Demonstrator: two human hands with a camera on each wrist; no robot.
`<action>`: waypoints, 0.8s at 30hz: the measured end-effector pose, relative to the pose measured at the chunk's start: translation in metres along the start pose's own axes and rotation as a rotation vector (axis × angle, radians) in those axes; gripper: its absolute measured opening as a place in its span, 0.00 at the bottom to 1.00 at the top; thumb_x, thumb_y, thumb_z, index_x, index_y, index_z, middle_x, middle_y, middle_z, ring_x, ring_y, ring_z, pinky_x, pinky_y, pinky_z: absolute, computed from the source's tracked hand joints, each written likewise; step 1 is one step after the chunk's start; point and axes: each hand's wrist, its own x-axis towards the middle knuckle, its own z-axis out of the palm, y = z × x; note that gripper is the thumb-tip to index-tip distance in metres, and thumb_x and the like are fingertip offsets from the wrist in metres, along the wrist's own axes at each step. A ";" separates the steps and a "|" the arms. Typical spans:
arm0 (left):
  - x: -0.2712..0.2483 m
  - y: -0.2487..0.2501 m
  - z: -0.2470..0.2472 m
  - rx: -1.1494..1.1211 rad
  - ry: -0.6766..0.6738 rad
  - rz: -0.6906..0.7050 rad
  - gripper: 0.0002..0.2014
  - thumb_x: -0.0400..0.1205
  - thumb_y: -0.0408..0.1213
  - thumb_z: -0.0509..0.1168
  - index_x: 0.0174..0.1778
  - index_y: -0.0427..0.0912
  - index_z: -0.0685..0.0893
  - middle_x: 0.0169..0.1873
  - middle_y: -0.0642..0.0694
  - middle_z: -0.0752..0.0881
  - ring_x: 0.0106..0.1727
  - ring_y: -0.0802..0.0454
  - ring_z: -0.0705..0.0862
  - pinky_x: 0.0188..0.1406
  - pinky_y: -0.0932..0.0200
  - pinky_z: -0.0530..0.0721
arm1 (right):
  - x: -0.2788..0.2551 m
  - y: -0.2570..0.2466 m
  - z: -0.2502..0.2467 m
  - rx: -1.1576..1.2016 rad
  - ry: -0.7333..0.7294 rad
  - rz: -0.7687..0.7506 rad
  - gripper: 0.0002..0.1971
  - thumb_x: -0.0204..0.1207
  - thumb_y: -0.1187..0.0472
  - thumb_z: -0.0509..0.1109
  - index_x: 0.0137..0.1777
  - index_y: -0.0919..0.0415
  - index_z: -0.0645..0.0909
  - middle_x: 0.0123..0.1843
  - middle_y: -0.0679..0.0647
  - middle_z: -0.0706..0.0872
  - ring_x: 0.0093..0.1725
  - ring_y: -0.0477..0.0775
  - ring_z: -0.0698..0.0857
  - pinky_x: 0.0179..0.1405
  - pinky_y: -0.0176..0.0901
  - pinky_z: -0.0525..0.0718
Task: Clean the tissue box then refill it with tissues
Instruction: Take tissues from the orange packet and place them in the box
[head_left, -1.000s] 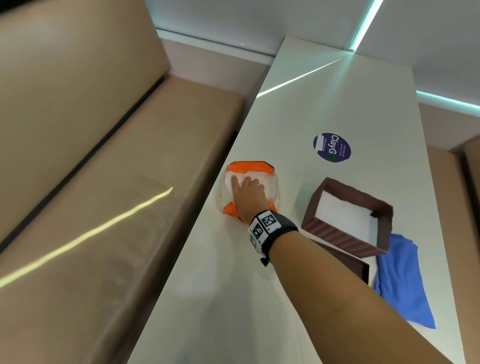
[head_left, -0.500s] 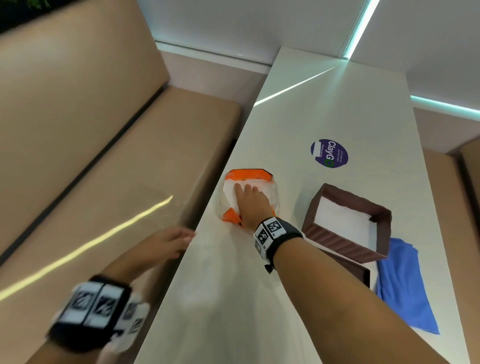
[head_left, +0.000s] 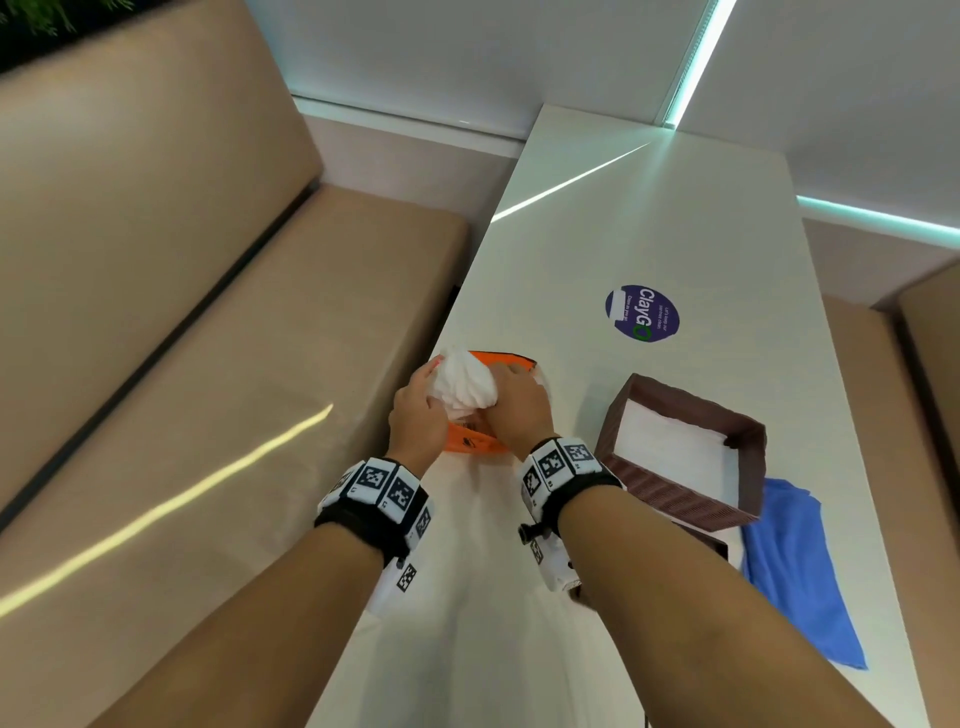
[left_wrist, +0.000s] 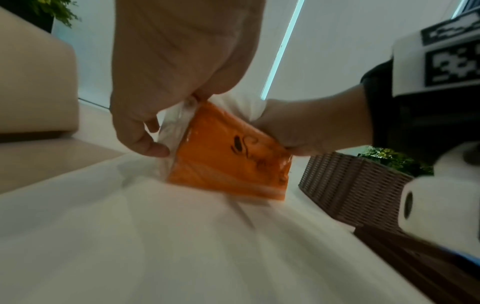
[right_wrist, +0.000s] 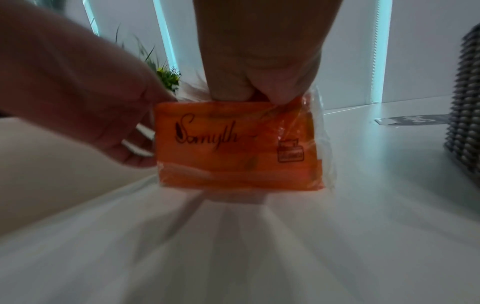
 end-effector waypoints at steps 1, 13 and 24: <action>-0.001 -0.002 0.001 -0.003 0.009 0.036 0.34 0.69 0.34 0.46 0.74 0.56 0.70 0.71 0.41 0.75 0.72 0.43 0.74 0.73 0.44 0.73 | -0.001 0.000 -0.004 0.044 0.021 0.002 0.13 0.76 0.56 0.66 0.57 0.60 0.81 0.55 0.54 0.87 0.55 0.56 0.84 0.50 0.43 0.78; -0.003 -0.017 0.003 0.280 0.076 0.101 0.32 0.77 0.25 0.55 0.78 0.50 0.64 0.61 0.34 0.77 0.62 0.35 0.75 0.66 0.40 0.74 | -0.016 0.000 -0.052 0.941 0.070 0.233 0.15 0.68 0.65 0.75 0.55 0.57 0.80 0.50 0.50 0.87 0.54 0.55 0.85 0.57 0.49 0.84; -0.022 0.060 -0.008 -0.644 -0.103 0.104 0.35 0.77 0.54 0.65 0.75 0.39 0.64 0.72 0.40 0.75 0.71 0.47 0.76 0.74 0.45 0.73 | -0.017 0.005 -0.103 1.541 -0.049 0.057 0.17 0.76 0.76 0.66 0.58 0.56 0.82 0.50 0.49 0.92 0.53 0.48 0.89 0.55 0.43 0.88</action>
